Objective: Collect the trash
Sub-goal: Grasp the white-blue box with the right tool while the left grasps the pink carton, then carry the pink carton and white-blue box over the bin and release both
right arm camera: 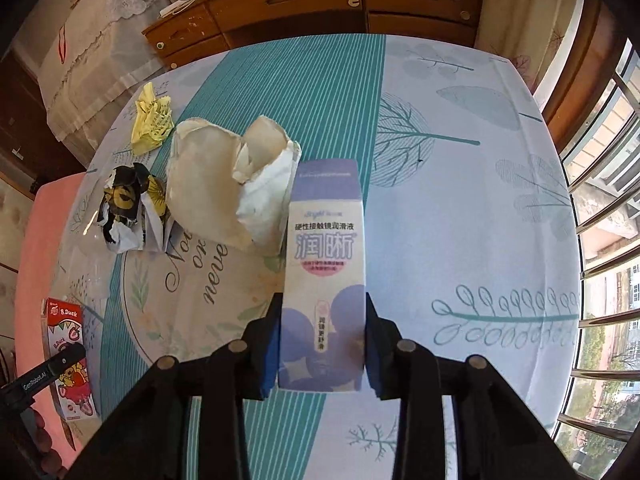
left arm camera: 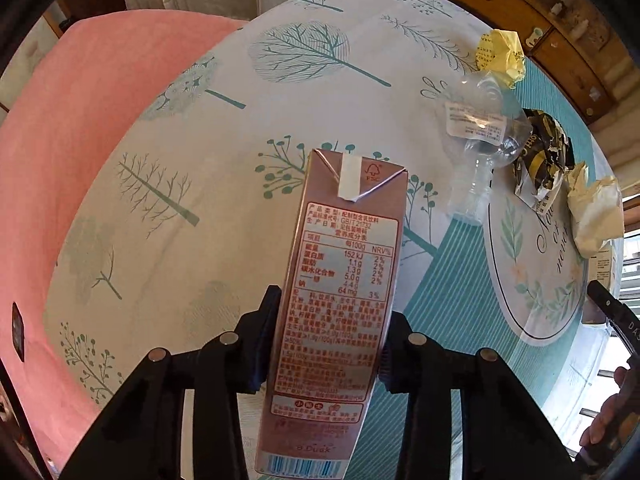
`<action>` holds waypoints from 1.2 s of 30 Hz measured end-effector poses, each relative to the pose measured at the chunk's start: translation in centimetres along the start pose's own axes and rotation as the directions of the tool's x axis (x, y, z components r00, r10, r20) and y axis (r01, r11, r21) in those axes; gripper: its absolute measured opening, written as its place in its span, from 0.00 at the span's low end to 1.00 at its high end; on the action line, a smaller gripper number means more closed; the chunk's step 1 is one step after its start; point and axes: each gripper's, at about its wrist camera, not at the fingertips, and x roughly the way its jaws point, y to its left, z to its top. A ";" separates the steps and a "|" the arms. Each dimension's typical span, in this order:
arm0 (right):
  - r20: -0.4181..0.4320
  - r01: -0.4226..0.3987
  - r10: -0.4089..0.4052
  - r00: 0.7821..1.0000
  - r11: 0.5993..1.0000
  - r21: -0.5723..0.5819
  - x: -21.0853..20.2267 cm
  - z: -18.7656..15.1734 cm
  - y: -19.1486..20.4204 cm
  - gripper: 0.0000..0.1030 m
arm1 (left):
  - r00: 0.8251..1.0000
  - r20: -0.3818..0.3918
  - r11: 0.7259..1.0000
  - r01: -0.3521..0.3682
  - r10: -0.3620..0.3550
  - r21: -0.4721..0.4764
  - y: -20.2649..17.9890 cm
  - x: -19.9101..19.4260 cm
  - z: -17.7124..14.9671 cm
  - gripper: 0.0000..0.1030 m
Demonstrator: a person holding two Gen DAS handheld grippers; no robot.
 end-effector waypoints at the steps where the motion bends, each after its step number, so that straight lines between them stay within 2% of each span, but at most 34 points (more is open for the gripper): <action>1: 0.005 -0.001 0.001 1.000 1.000 0.003 -0.5 -0.4 0.0 0.34 | 1.000 0.007 1.000 0.006 -0.006 0.001 0.1 -0.5 -0.4 0.38; 9: 0.044 0.004 -0.006 0.999 0.999 0.039 -5.2 -4.5 0.9 0.33 | 0.995 0.074 0.996 0.062 -0.066 0.063 1.9 -5.6 -3.3 0.38; 17: 0.100 0.027 -0.032 0.994 0.998 0.051 -10.5 -11.5 5.5 0.33 | 0.978 0.107 0.970 0.155 -0.177 0.188 5.4 -10.9 -6.5 0.38; 28: 0.159 0.060 -0.079 0.984 0.991 0.118 -15.4 -24.3 14.8 0.33 | 0.948 0.112 0.882 0.227 -0.297 0.412 12.8 -15.1 -12.0 0.38; 32: 0.168 0.080 -0.099 0.981 0.989 0.121 -16.6 -28.4 17.4 0.33 | 0.938 0.080 0.849 0.265 -0.336 0.456 15.1 -15.2 -14.5 0.38; 36: 0.134 0.095 -0.110 0.985 0.989 0.115 -17.2 -32.0 19.0 0.33 | 0.938 0.022 0.819 0.290 -0.346 0.495 16.3 -14.6 -17.4 0.38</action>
